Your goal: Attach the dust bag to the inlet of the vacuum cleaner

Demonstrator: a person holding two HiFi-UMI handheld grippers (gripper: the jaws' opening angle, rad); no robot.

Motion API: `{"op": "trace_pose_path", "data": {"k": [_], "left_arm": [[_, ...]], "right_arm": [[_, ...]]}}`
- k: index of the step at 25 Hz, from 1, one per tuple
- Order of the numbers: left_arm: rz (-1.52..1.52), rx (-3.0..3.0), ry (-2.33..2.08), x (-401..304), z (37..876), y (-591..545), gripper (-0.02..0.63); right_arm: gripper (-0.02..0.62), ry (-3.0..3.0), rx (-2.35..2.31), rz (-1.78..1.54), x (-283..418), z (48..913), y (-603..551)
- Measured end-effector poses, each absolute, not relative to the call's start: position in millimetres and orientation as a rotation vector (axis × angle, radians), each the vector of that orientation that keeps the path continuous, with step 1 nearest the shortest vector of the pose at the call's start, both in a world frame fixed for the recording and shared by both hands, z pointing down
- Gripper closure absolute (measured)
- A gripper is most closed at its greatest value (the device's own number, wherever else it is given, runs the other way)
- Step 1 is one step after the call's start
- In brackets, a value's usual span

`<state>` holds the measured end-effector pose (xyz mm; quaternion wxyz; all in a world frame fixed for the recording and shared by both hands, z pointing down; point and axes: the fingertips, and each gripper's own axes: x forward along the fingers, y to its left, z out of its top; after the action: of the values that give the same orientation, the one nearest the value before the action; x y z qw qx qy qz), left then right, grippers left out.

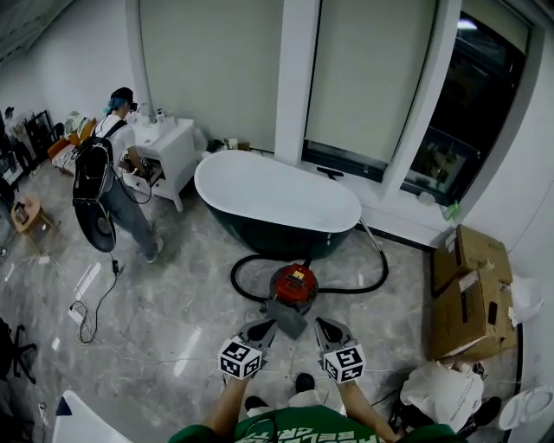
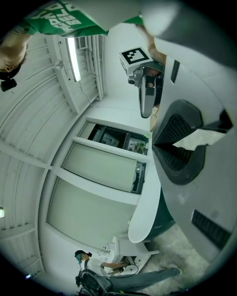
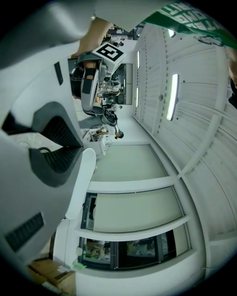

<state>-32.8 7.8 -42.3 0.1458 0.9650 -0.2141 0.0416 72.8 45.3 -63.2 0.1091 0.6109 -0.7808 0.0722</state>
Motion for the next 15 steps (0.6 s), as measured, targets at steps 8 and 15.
{"op": "trace_pose_path", "data": {"k": [8, 15], "left_arm": [[0.098, 2.786, -0.565, -19.2, -53.5, 0.4, 0.603], [0.099, 2.815, -0.534, 0.2, -59.4, -1.5, 0.603]], "right_arm": [[0.587, -2.300, 1.814, 0.232, 75.2, -59.9, 40.1], [0.588, -2.280, 1.861, 0.269, 92.5, -52.6, 43.3]]}}
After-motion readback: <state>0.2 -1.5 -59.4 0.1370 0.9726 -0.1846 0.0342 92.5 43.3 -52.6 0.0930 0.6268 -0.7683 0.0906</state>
